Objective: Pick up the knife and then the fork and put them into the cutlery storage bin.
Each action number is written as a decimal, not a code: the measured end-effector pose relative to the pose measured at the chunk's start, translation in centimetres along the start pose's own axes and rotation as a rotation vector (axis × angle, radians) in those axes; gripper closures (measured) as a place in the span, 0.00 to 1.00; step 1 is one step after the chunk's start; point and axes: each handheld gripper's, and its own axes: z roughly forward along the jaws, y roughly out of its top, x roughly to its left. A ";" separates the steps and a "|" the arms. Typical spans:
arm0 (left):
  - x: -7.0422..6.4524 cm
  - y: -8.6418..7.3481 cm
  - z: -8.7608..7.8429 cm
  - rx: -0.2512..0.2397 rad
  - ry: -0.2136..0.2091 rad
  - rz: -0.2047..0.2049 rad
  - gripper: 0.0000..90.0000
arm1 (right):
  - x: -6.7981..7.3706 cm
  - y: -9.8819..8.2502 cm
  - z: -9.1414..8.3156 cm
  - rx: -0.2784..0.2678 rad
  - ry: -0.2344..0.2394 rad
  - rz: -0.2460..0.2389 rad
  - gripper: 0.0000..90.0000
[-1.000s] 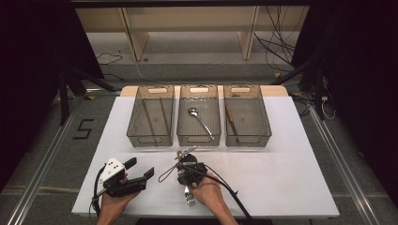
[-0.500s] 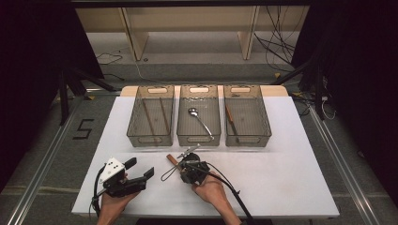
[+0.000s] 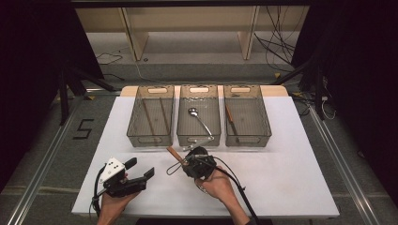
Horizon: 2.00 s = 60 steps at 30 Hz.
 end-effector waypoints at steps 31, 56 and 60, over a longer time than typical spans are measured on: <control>-0.2 -0.1 0.2 0.008 -0.035 0.013 0.19 | -13.1 5.1 -10.3 -0.188 -0.109 0.185 0.87; -0.2 -0.1 0.2 0.005 -0.032 0.010 0.19 | -22.2 6.1 -7.8 -0.134 -0.235 0.406 0.87; -0.2 -0.1 0.2 0.005 -0.033 0.010 0.19 | -22.5 6.3 -7.6 -0.132 -0.252 0.409 0.87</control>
